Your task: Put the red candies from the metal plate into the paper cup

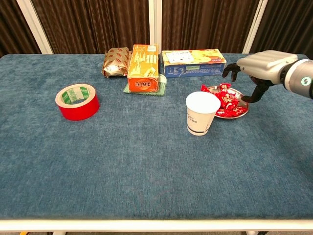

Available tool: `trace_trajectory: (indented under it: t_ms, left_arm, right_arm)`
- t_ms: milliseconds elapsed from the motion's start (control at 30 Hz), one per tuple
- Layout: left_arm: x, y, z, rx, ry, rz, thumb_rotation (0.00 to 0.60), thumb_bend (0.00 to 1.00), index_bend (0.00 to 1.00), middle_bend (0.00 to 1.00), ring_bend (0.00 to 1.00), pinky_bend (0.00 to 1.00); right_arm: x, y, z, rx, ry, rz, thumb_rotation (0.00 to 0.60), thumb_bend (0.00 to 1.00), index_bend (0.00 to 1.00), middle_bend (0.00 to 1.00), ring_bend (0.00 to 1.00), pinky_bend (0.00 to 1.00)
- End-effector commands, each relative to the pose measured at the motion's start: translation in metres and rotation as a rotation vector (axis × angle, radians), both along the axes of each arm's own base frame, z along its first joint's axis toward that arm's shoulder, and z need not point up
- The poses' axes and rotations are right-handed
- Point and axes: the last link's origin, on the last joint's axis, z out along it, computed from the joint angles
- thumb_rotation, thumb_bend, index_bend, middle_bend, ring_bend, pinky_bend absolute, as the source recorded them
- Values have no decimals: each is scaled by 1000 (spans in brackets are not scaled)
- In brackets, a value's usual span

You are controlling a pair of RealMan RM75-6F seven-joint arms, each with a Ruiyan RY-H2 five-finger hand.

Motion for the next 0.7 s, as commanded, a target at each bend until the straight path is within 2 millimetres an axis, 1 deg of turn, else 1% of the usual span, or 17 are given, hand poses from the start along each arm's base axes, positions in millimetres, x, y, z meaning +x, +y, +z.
trace_trajectory:
  t_ms: [33,300,533,700]
  left_arm:
    - [-1,0,0,0,1,1,600,117,126,100,34,99]
    - [-1,2,-1,-5,3,1,600,117,127,100,34,99]
    - [-3,3,0,-5,5,8,600,117,126,100,34,99]
    - [-6,3,0,-6,2,17,600,117,127,100,34,99]
  right_arm:
    - [2,-3,-7,7,9,-3,600,296,166,238,763,863]
    - [4,-4,-23,35,21,-17,600,297,163,238,763,863]
    - [4,-5,-30,46,33,-17,600,297,166,239,763,863]
    - [5,-7,-33,52,42,-15,600,297,189,251,771,863]
